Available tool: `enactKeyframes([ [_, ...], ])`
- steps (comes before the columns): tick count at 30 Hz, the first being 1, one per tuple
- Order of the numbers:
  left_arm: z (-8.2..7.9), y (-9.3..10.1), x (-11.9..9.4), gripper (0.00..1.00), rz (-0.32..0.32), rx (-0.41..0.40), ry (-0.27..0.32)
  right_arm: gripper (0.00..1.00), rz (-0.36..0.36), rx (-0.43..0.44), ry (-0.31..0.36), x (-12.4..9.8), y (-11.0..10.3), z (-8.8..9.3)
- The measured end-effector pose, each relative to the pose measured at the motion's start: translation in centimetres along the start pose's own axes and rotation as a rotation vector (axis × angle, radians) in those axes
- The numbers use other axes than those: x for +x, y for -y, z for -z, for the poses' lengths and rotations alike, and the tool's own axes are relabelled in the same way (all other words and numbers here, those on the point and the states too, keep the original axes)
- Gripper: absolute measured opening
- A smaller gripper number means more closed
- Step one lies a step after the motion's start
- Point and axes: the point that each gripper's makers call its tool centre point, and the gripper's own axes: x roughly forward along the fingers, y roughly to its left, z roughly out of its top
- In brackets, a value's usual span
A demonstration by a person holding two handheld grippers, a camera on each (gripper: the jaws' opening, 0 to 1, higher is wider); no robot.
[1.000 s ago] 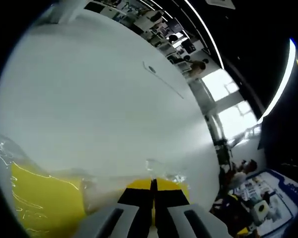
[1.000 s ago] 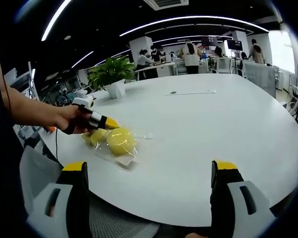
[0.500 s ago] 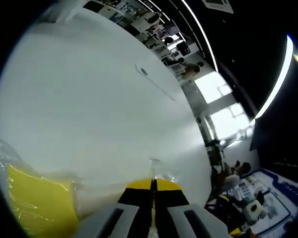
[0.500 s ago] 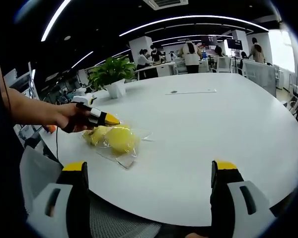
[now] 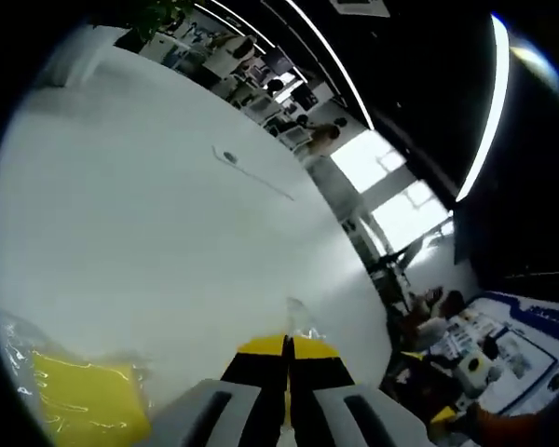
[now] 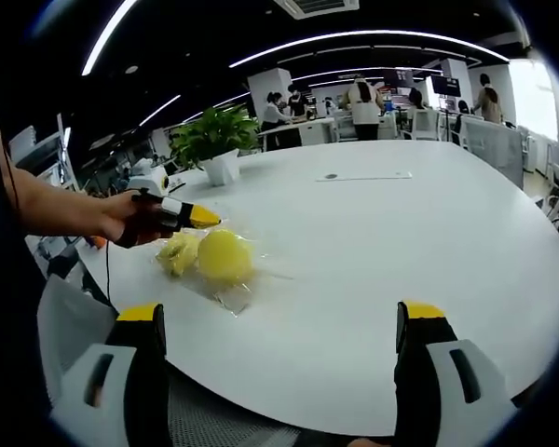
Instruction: Compare the silicone blocks by pressing each to a similar depth, holding the contact briefly, and releasing to observe deformation and rebound differences across the visible hardness samples.
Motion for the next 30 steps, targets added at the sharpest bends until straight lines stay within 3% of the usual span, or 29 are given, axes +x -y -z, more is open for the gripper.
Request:
enactKeyframes([
  [5, -1.4, 1.7, -0.8, 0.00, 0.036, 0.115, 0.051, 0.96, -0.007, -0.005, 0.001, 0.2, -0.1, -0.3],
  [11, -1.9, 2.8, -1.2, 0.00, 0.053, 0.200, 0.040, 0.96, -0.014, -0.008, 0.002, 0.5, -0.1, -0.5],
  [18, -2.6, 3.7, -2.0, 0.00, 0.077, 0.206, 0.051, 0.96, -0.044, -0.041, -0.010, 1.0, -0.9, -0.3],
  [30, -4.5, 6.4, -3.0, 0.00, 0.088, 0.368, 0.053, 0.96, -0.066, -0.029, 0.028, 1.6, -1.4, -1.7],
])
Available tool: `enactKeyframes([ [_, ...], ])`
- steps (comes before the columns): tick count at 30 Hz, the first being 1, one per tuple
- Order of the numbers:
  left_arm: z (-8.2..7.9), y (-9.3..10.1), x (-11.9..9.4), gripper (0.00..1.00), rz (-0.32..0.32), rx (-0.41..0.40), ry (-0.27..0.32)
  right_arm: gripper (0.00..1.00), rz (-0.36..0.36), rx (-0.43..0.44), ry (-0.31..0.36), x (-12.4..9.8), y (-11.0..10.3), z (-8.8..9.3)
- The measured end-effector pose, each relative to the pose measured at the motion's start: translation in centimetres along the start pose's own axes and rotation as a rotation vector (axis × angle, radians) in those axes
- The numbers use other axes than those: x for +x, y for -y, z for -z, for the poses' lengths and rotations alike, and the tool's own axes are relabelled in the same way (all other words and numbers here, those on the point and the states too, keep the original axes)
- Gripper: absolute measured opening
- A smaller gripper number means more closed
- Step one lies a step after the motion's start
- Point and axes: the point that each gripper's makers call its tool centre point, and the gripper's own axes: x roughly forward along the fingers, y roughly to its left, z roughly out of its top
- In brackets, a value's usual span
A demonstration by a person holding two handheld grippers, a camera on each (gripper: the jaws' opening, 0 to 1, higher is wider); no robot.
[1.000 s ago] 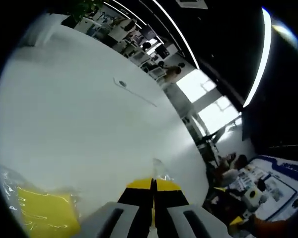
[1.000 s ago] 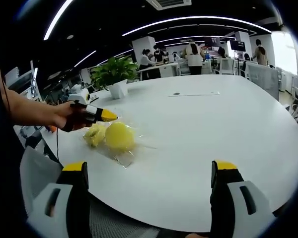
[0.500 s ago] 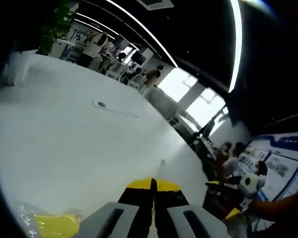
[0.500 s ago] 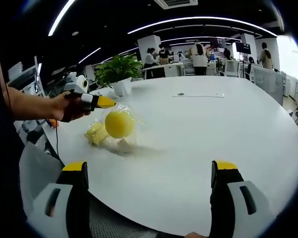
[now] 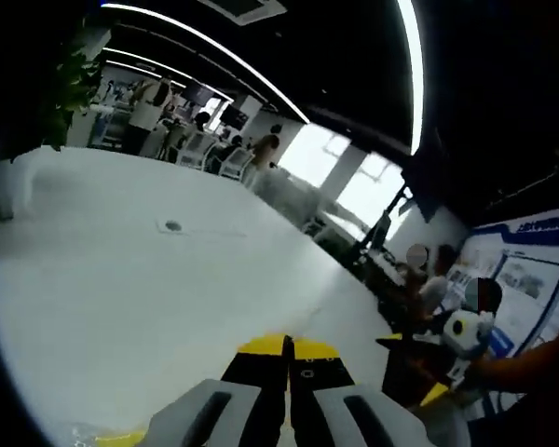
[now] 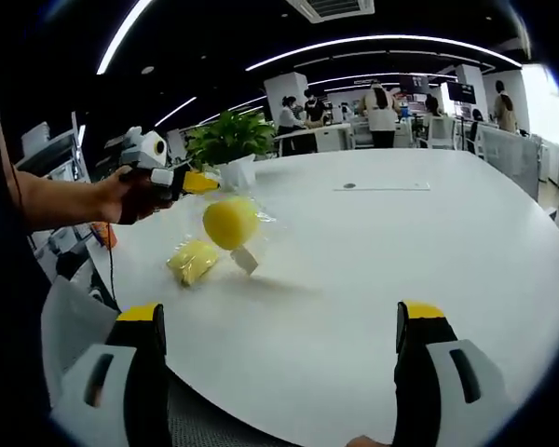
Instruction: Compare the silicone blocks by pressing each to a similar depth, holding the contact briefly, and releasing to observe deformation and rebound differences across the visible hardness samples.
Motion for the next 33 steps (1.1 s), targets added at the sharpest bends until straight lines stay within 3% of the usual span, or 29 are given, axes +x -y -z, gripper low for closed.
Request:
enactKeyframes([
  [5, -1.5, 0.4, -0.7, 0.00, -0.006, 0.022, 0.026, 0.96, 0.005, -0.004, 0.011, -0.2, 0.1, -0.6],
  [15, -4.8, 2.8, -2.3, 0.00, 0.060, 0.066, 0.079, 0.97, 0.013, -0.013, 0.036, -0.5, 0.4, -1.6],
  [24, -5.2, 3.6, -2.6, 0.00, 0.072, 0.109, 0.066, 0.96, 0.004, -0.014, 0.075, -0.3, 0.5, -3.3],
  [27, -5.4, 3.6, -2.9, 0.00, 0.069, 0.120, 0.072, 0.96, -0.047, -0.005, 0.102, 0.0, -0.3, -4.0],
  [30, -5.6, 4.0, -3.2, 0.00, 0.084, 0.124, 0.078, 0.96, -0.051, -0.050, 0.132, 0.1, -0.7, -4.8],
  [33, -5.5, 4.4, -3.4, 0.00, 0.094, 0.127, 0.075, 0.96, -0.069, -0.042, 0.148, 0.4, -1.0, -5.3],
])
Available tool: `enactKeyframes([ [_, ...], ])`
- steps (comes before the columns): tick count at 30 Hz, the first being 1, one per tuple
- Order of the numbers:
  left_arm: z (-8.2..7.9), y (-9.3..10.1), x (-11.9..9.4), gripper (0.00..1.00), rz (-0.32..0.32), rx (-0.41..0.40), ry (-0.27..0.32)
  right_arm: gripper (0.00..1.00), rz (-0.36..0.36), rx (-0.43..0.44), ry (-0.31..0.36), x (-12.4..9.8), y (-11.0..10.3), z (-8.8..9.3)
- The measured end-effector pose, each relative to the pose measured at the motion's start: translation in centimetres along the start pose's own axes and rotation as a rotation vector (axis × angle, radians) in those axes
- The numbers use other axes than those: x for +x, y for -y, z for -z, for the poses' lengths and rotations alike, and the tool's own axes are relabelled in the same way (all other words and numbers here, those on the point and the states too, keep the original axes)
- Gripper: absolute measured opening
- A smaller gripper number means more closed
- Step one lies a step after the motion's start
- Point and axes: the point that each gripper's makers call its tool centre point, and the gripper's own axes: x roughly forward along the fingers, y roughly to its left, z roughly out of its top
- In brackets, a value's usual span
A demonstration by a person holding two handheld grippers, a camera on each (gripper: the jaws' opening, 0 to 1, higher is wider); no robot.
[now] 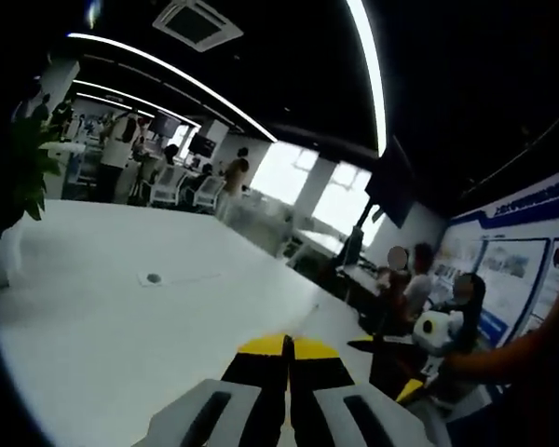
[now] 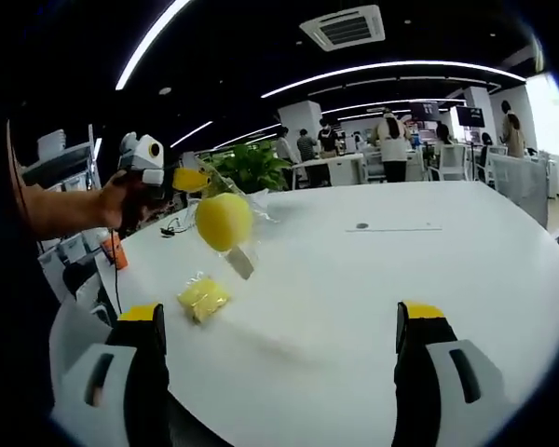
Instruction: Compare the silicone blocks by pressing each to a similar depth, holding the contact briefly, and releasing to observe deformation and rebound differences across the visible hardness samples.
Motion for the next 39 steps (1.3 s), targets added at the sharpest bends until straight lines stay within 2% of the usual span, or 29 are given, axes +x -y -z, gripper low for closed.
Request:
enactKeyframes([
  [2, 0.0, 0.4, -0.2, 0.00, 0.012, -0.001, -0.003, 0.96, -0.012, -0.028, 0.023, 0.2, -0.2, -0.6],
  [4, 0.0, 0.6, -0.4, 0.00, 0.018, 0.000, -0.003, 0.96, -0.023, -0.008, 0.012, 0.6, -0.4, -1.1],
  [10, -0.7, 2.0, -1.2, 0.00, 0.052, 0.008, -0.003, 0.96, -0.071, -0.054, 0.047, 1.9, -1.3, -3.2],
  [16, -2.1, 3.4, -2.1, 0.00, 0.082, 0.011, 0.027, 0.93, -0.131, -0.068, 0.080, 3.4, -2.4, -4.9],
  [20, -2.7, 4.2, -2.8, 0.00, 0.097, 0.005, 0.050, 0.92, -0.190, -0.055, 0.115, 4.3, -4.0, -6.0],
  [27, -2.9, 5.4, -3.4, 0.00, 0.135, -0.008, 0.059, 0.89, -0.277, -0.068, 0.114, 5.8, -6.2, -6.6],
  [31, -2.7, 6.3, -4.1, 0.00, 0.159, -0.009, 0.055, 0.84, -0.349, -0.027, 0.132, 6.3, -7.7, -7.5],
  [39, -2.0, 7.1, -4.7, 0.00, 0.166, -0.010, 0.038, 0.76, -0.433, -0.031, 0.134, 7.5, -10.3, -7.2],
])
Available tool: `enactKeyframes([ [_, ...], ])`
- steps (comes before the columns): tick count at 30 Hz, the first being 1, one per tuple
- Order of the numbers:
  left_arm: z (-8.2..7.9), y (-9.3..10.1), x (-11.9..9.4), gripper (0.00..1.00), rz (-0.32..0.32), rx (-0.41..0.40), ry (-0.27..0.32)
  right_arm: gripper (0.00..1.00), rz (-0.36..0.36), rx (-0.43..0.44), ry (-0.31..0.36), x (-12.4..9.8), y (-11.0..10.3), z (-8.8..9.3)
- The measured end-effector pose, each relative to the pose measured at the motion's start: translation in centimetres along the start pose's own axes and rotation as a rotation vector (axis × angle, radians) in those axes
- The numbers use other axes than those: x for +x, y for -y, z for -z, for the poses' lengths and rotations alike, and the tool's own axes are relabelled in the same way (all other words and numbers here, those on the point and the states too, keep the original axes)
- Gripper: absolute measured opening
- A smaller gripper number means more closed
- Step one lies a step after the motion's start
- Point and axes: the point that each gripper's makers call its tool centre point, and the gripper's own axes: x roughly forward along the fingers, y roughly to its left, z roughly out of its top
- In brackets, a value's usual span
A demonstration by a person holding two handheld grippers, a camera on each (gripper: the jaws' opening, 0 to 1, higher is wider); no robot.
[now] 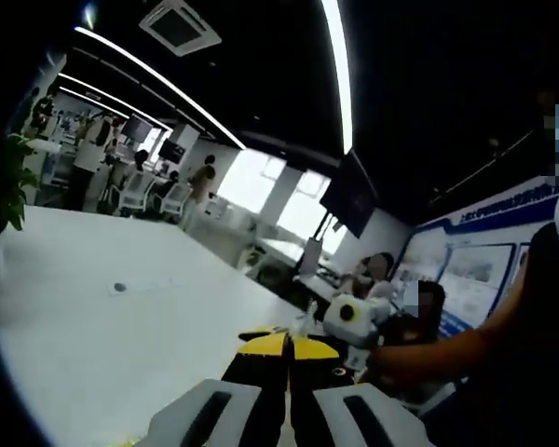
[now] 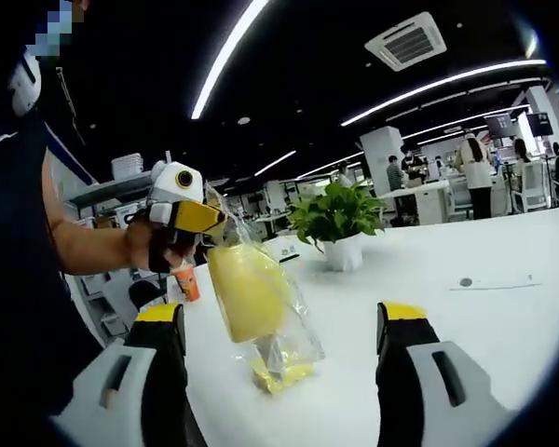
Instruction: Compare the silicone blocks by pressing each to a similar depth, holding the contact briefly, and releasing to observe deformation and rebound differences across the visible hardness samples.
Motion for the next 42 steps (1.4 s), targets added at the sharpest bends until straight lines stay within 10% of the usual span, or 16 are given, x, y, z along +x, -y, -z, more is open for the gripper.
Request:
enactKeyframes([
  [42, -0.4, 0.5, -1.1, 0.00, 0.024, -0.093, 0.054, 0.23, -0.150, 0.038, 0.028, 2.2, -3.5, -0.5],
])
